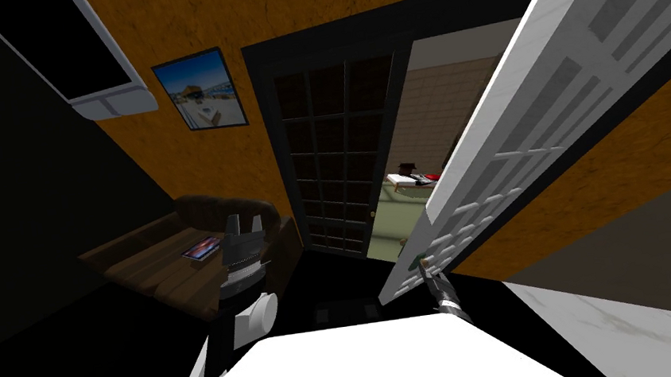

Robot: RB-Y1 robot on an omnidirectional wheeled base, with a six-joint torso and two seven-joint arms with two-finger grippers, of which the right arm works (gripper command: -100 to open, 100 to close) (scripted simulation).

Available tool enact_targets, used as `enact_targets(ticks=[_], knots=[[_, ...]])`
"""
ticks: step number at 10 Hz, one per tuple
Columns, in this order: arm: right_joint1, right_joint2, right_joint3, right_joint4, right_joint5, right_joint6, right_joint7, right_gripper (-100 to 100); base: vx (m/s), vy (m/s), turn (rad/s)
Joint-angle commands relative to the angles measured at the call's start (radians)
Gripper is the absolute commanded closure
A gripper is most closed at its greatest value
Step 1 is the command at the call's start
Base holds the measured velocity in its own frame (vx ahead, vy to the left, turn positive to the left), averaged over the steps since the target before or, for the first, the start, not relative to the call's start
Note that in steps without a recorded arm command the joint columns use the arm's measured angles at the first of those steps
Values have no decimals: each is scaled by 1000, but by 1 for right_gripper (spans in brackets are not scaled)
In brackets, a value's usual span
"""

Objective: Pull the door open

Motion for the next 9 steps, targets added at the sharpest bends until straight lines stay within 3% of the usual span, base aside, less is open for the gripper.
enact_targets(ticks=[1,2,5,9], knots=[[8,-22,-20,24,-24,9,-36,100,-54,7,37],[8,-22,-20,9,-24,9,-36,100,-51,-6,0],[8,-22,-20,24,-24,9,-36,100,1,-5,-1],[27,-29,-16,21,-48,9,-104,100,-45,-1,33]])
